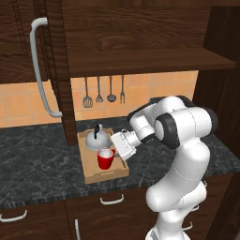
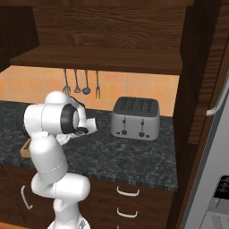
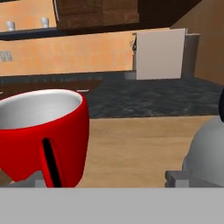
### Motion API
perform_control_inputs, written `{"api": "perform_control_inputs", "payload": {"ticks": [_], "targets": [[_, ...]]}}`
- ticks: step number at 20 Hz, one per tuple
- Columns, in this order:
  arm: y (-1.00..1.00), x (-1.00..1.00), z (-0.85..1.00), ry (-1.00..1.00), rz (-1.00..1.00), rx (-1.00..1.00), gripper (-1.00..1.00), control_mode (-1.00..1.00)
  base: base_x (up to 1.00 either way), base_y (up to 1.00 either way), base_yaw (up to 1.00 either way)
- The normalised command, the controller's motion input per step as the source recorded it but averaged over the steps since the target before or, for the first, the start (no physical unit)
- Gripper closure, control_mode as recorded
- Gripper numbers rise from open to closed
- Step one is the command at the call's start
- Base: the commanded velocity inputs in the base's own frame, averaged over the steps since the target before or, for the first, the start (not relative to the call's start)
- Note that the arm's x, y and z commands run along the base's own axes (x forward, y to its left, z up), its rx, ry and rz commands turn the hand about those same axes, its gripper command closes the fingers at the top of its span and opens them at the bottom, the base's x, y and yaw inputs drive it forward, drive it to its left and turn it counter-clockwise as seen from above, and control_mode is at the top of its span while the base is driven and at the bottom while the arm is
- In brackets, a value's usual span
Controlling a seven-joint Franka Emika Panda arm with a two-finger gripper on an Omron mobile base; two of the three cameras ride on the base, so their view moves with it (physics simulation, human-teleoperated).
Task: Pick the kettle from the counter and place it on the tray. Then pick the mug from the cabinet and place it on the tray. Then close the cabinet doors.
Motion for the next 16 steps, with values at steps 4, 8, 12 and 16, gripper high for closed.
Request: {"api": "perform_control_inputs", "payload": {"ticks": [4, 8, 12, 16], "targets": [[0.0, 0.0, 0.01, -0.02, 0.0, 0.0, -1.0, -1.0, 0.0, 0.0, 0.0], [-0.01, 0.0, -0.09, -0.03, -0.02, 0.0, -1.0, -1.0, 0.0, 0.0, 0.0], [0.0, 0.0, -0.21, -0.08, -0.08, 0.0, -1.0, -1.0, 0.0, 0.0, 0.0], [0.0, 0.0, -0.24, -0.08, -0.09, -0.01, -1.0, -1.0, 0.0, 0.0, 0.0]]}}
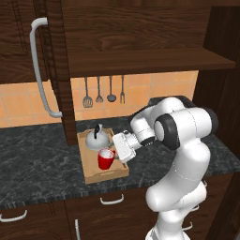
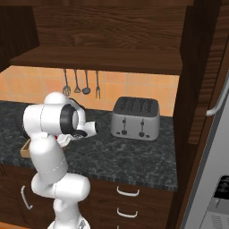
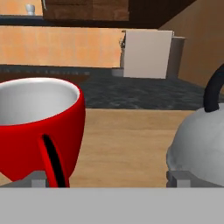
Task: Pick the kettle from the counter and place it on the tray. Then pick the mug from the cabinet and place it on the tray. Then close the cabinet doors.
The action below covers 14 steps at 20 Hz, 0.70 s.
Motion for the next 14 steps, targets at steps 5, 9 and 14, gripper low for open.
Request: {"api": "perform_control_inputs", "payload": {"ticks": [5, 9, 14], "targets": [[-0.04, -0.03, 0.02, 0.0, -0.01, -0.01, -1.0, -1.0, 0.0, 0.0, 0.0], [-0.04, -0.04, 0.24, 0.0, 0.0, 0.0, -1.0, -1.0, 0.0, 0.0, 0.0], [0.0, 0.0, 0.0, -0.01, 0.0, 0.0, -1.0, -1.0, 0.0, 0.0, 0.0]]}}
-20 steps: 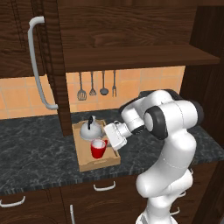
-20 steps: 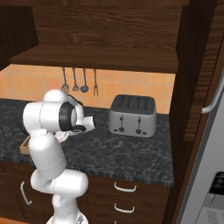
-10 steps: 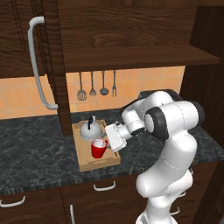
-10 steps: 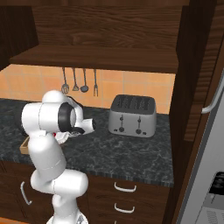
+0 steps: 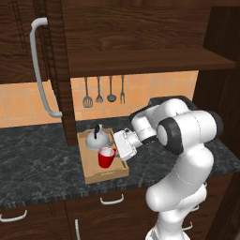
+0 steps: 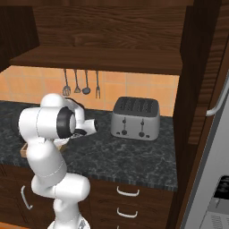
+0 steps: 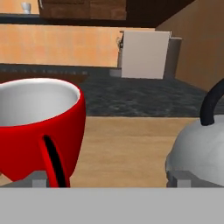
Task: Pick the kettle from the counter and place it on the tray. Then pick the mug from the cabinet and place it on the tray. Then close the cabinet doors.
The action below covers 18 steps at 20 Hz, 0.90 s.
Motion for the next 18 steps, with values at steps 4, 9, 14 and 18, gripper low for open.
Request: {"api": "perform_control_inputs", "payload": {"ticks": [4, 9, 14, 18], "targets": [[0.0, 0.0, -0.3, -0.13, -0.1, -0.07, -1.0, -1.0, 0.0, 0.0, 0.0], [-0.04, -0.02, -0.23, -0.17, -0.1, -0.03, -1.0, -1.0, 0.0, 0.0, 0.0], [-0.06, -0.11, -0.16, -0.03, 0.0, -0.07, -1.0, -1.0, 0.0, 0.0, 0.0], [-0.01, 0.0, -0.23, 0.01, 0.09, -0.16, -1.0, -1.0, 0.0, 0.0, 0.0]]}}
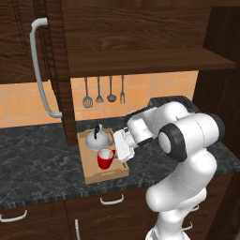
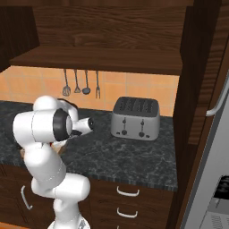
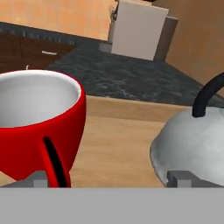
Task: Pick the kettle from the counter and place it on the tray. Then pick the mug from the cabinet and place it on the tray. Then close the cabinet doors.
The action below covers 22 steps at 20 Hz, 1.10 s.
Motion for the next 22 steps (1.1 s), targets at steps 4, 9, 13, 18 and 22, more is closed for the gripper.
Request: {"api": "perform_control_inputs", "payload": {"ticks": [4, 9, 13, 18, 22], "targets": [[-0.09, -0.04, -0.24, 0.01, 0.24, -0.12, -1.0, -1.0, 0.0, 0.0, 0.0], [-0.21, -0.23, -0.28, 0.02, 0.3, -0.02, -1.0, -1.0, 0.0, 0.0, 0.0], [-0.13, -0.26, -0.14, 0.03, 0.31, -0.02, -1.0, -1.0, 0.0, 0.0, 0.0], [-0.05, -0.03, 0.18, -0.03, 0.12, 0.0, -1.0, -1.0, 0.0, 0.0, 0.0], [-0.18, -0.25, 0.34, -0.08, 0.0, 0.0, -1.0, -1.0, 0.0, 0.0, 0.0]]}}
